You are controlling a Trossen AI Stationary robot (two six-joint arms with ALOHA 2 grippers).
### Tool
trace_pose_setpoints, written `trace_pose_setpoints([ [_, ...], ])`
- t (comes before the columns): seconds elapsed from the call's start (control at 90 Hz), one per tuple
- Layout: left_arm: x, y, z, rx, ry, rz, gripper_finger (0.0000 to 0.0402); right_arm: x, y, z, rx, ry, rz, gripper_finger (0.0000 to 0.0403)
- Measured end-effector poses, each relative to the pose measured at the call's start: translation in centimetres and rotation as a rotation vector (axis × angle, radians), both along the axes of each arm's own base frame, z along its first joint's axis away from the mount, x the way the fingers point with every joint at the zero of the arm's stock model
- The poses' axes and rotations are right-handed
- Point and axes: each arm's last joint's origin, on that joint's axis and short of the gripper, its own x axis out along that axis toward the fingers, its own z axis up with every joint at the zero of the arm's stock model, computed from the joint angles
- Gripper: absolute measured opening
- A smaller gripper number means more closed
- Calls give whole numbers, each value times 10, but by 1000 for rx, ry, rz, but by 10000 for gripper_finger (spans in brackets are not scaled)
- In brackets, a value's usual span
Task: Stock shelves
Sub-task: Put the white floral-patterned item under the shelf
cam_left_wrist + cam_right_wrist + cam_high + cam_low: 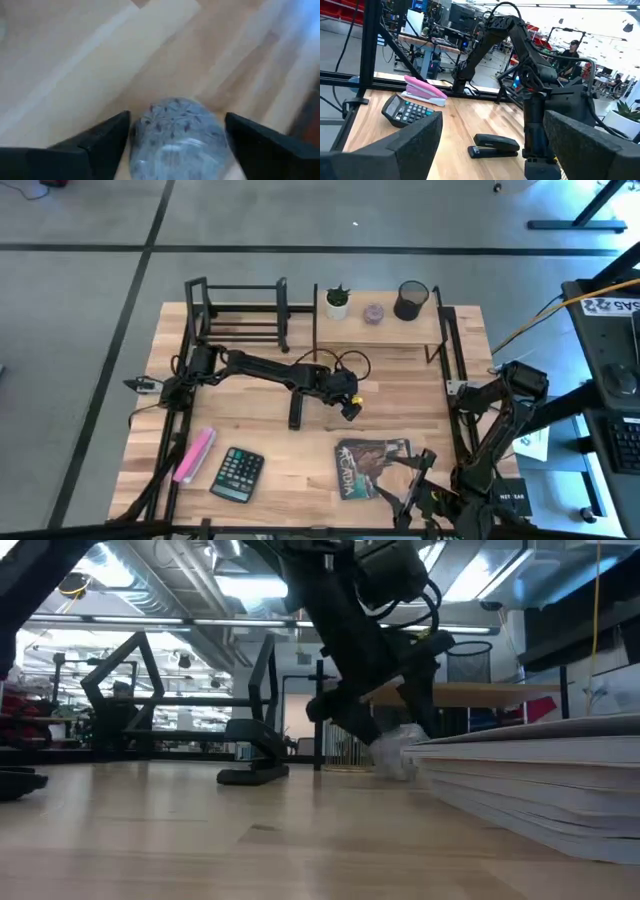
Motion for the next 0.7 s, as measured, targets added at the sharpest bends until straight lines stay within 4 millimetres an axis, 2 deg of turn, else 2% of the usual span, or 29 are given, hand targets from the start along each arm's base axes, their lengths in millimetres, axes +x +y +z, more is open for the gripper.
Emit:
trace_pose_setpoints([
  [0.278,0,9,2,64,22,-48,307,0,0,-4,17,1,13,331],
  [0.467,0,7,36,124,110,-98,308,2,-2,-5,97,-20,32,331],
  [0.567,-7,-14,56,287,215,-114,307,7,-8,-10,197,-84,-45,330],
  [0.644,-16,-43,71,426,287,-130,304,18,-21,-19,241,-71,-51,330],
  [0.7,-24,-67,81,473,314,-146,302,30,-29,-25,343,-25,5,330],
])
